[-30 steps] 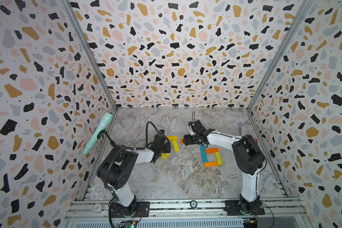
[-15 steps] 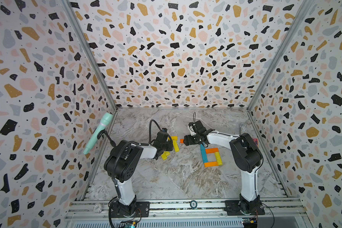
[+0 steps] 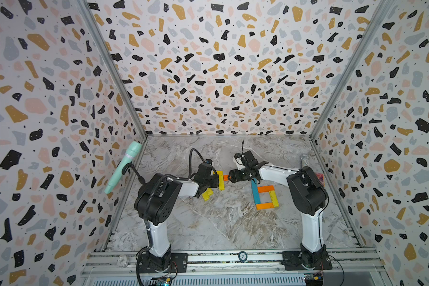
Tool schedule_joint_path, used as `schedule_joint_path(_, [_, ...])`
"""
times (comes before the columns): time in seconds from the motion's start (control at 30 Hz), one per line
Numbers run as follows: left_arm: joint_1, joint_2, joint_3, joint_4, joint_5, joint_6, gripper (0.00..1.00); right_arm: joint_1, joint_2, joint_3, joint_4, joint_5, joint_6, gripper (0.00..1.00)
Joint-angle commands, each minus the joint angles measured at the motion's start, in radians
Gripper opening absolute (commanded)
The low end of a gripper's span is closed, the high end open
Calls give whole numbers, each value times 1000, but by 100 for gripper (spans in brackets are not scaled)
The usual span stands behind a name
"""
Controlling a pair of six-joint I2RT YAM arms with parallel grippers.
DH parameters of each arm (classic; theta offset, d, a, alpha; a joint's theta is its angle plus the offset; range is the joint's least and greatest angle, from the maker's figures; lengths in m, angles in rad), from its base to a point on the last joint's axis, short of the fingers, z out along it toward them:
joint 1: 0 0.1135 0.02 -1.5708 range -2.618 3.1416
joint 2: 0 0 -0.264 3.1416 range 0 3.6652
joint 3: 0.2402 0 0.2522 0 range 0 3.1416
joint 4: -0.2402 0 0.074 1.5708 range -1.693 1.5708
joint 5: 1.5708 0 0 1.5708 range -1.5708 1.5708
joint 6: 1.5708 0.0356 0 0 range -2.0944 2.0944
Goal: Assemble the number 6 with building blocks
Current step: Assemble the building block at the center of the board.
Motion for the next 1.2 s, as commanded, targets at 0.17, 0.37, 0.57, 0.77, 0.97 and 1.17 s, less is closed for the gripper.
schedule_joint_path(0.17, [-5, 31, 28, 11, 26, 28, 0, 1, -20, -18, -1, -21, 2, 76])
schedule_joint_path(0.37, [-5, 29, 12, 4, 18, 35, 0, -1, -38, -33, -2, 1, -2, 77])
schedule_joint_path(0.57, [5, 8, 38, -54, -12, 63, 0, -2, -74, -15, -10, 25, -18, 78])
schedule_joint_path(0.77, [33, -4, 93, -111, -71, 108, 0, 0, -130, -5, -8, 28, -65, 77])
schedule_joint_path(0.97, [60, 46, 167, -144, -67, 132, 0, 12, -180, -10, -15, 8, -86, 78])
schedule_joint_path(1.17, [61, 86, 215, -146, -1, 143, 0, 41, -252, -32, 1, 18, -103, 79])
